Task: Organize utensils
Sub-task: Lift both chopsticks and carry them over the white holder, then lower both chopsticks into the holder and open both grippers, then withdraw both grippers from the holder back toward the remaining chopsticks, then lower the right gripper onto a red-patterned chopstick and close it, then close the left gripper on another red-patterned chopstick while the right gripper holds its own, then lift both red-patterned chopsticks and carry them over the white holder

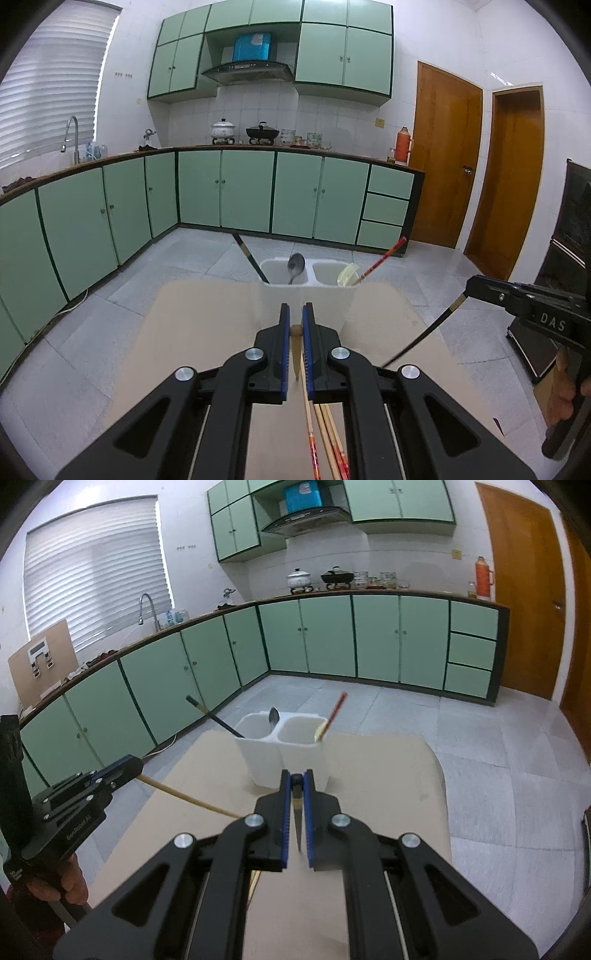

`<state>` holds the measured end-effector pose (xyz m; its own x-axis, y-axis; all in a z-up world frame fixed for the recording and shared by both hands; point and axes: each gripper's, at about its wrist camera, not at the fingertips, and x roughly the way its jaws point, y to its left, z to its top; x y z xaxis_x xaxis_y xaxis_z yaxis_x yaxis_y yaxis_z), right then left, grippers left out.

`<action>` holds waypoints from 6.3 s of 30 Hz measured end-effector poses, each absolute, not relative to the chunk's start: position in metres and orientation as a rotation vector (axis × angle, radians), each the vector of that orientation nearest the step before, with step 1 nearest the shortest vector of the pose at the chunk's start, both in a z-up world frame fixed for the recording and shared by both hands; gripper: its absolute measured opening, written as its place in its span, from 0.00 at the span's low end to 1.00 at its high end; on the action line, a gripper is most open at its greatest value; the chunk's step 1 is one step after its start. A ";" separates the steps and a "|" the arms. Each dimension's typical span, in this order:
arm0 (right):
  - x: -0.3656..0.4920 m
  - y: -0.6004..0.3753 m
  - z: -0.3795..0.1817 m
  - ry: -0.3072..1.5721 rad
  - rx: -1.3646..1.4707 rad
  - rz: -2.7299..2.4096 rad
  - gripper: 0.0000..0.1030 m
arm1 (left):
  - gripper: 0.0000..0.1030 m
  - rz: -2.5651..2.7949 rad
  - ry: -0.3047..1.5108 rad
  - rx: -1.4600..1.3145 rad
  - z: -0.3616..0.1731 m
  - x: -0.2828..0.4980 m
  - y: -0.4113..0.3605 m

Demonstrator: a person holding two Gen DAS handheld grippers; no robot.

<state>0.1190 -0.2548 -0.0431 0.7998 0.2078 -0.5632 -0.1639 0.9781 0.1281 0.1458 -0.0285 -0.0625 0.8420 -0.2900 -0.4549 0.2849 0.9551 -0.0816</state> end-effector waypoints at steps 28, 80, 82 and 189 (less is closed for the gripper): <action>0.234 -0.261 0.083 0.410 0.041 0.241 0.06 | 0.06 -0.340 0.169 -0.024 0.083 0.207 -0.037; 0.087 -0.256 -0.106 0.489 0.060 0.024 0.93 | 0.82 -0.225 0.488 -0.014 -0.113 0.122 -0.005; 0.078 -0.251 -0.121 0.502 0.073 0.029 0.93 | 0.82 -0.215 0.506 -0.015 -0.129 0.112 -0.003; 0.020 -0.225 -0.213 0.623 0.080 0.026 0.05 | 0.06 -0.252 0.720 0.078 -0.227 0.081 -0.051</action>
